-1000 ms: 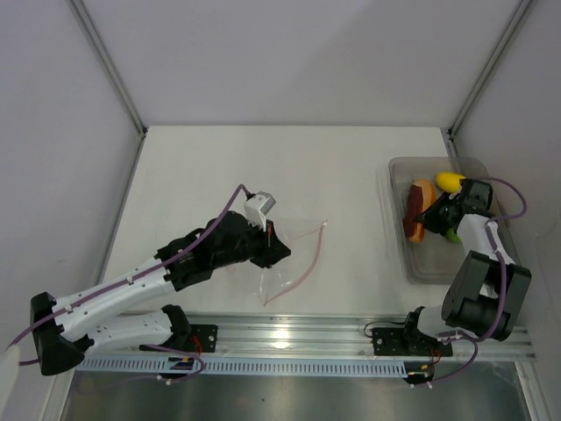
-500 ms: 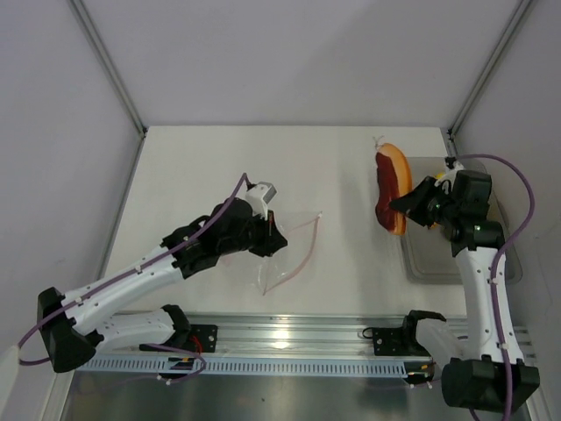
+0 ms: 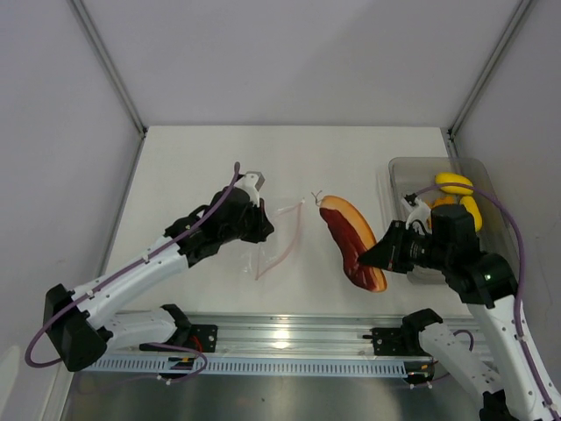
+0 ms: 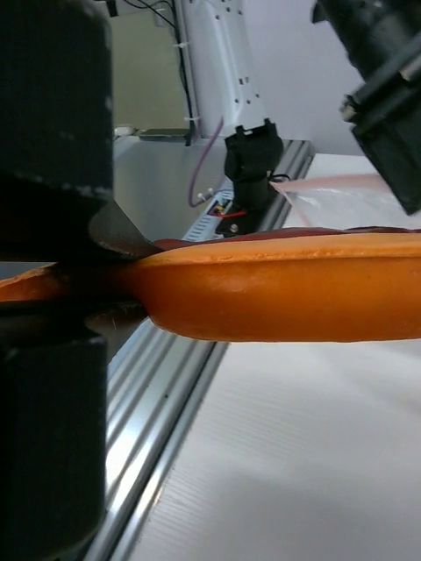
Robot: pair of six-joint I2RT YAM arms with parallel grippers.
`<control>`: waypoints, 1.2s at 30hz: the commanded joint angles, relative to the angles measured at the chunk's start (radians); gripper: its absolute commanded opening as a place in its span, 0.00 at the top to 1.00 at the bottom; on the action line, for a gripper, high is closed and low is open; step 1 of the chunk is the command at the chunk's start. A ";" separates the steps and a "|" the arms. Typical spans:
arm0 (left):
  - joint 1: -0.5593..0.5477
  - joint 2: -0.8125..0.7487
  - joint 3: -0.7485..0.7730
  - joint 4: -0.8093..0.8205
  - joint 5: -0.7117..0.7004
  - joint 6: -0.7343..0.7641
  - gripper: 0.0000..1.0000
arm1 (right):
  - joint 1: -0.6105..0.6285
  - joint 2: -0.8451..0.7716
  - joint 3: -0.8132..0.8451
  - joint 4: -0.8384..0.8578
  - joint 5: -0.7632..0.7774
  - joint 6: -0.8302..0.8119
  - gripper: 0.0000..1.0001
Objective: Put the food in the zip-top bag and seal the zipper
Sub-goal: Place the fake food in the zipper food storage bag.
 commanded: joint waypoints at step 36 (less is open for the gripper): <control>0.024 -0.083 -0.038 0.100 0.160 -0.045 0.99 | 0.341 0.168 -0.081 0.243 -0.009 0.257 1.00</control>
